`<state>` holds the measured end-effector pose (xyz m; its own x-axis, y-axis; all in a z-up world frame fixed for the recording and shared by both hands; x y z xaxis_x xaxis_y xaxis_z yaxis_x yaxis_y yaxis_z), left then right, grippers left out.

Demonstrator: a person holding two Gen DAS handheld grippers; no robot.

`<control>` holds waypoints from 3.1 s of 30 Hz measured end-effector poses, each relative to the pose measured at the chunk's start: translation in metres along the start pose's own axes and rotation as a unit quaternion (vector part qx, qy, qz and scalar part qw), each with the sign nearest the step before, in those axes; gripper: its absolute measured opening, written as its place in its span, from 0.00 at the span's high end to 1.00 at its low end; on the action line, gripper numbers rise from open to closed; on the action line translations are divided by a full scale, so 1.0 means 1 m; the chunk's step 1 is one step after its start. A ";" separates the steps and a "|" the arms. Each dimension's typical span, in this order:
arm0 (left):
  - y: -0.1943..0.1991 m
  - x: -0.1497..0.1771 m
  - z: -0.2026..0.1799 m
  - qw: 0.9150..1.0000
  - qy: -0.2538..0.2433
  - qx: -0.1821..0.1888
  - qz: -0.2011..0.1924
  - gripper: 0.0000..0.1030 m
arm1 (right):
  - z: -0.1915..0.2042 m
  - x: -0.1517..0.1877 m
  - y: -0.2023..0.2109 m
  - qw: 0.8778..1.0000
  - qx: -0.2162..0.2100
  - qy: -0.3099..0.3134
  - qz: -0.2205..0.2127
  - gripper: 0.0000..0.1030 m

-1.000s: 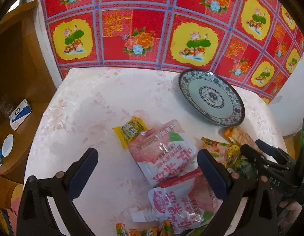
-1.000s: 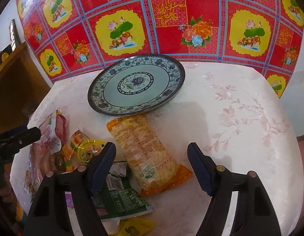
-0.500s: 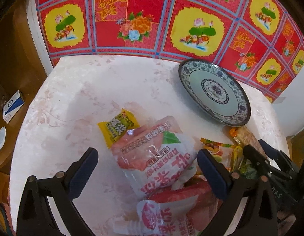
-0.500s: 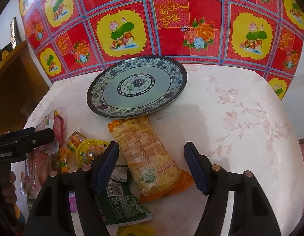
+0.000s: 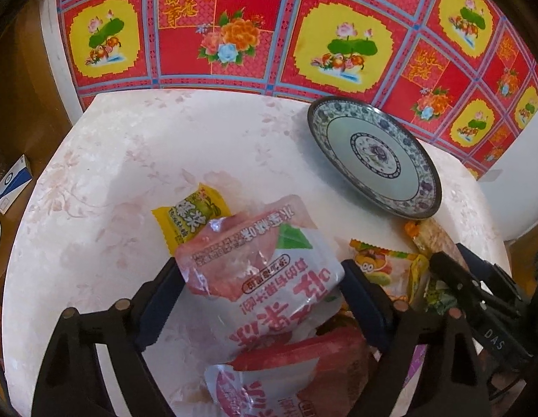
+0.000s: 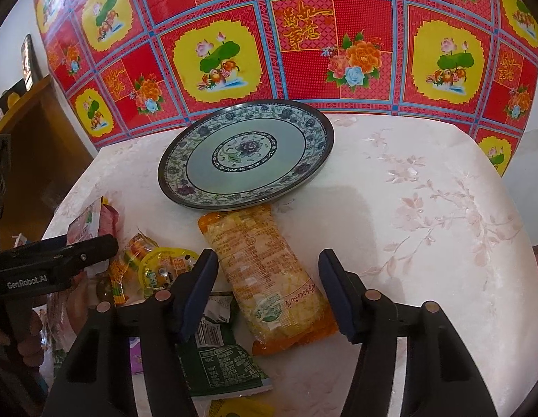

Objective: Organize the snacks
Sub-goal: 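Grasp the orange-ended snack bar with the right tool while the left tool grasps the white spouted pouch, then carry the snack bar with the right tool while the left tool carries the pouch to the plate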

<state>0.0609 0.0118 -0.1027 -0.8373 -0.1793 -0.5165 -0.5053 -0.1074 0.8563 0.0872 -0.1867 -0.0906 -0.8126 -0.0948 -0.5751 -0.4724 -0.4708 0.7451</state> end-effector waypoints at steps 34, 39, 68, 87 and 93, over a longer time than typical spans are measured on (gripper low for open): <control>0.025 -0.009 -0.010 0.998 -0.038 0.013 -0.056 0.21 | -0.004 -0.004 0.021 1.000 0.016 0.000 -0.022 0.58; 0.031 -0.013 -0.011 0.997 -0.037 0.017 -0.066 0.21 | -0.001 -0.011 0.032 0.999 0.017 0.002 -0.039 0.58; 0.029 -0.056 -0.050 0.991 -0.078 0.036 -0.101 0.21 | 0.003 -0.035 0.025 0.999 0.011 0.000 -0.045 0.58; 0.010 -0.089 -0.079 0.987 -0.104 0.037 -0.114 0.21 | -0.001 -0.051 0.007 0.999 0.021 0.009 -0.040 0.58; -0.006 -0.099 -0.085 0.988 -0.107 0.038 -0.105 0.21 | -0.003 -0.058 0.000 0.999 0.023 0.012 -0.040 0.58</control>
<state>0.1645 -0.0531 -0.0568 -0.7326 0.0503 -0.6788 -0.6806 -0.0459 0.7312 0.1350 -0.1843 -0.0584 -0.7637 -0.0801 -0.6405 -0.5507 -0.4368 0.7113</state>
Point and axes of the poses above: each gripper's, at about its wrist camera, not at the fingertips, and y roughly against the way its jaws point, z to its left, x to its underside, the point moved 9 cm from there along -y, roughly the way its jaws point, and after that the axes turned 10 degrees about -x, right-handed, at the moved point
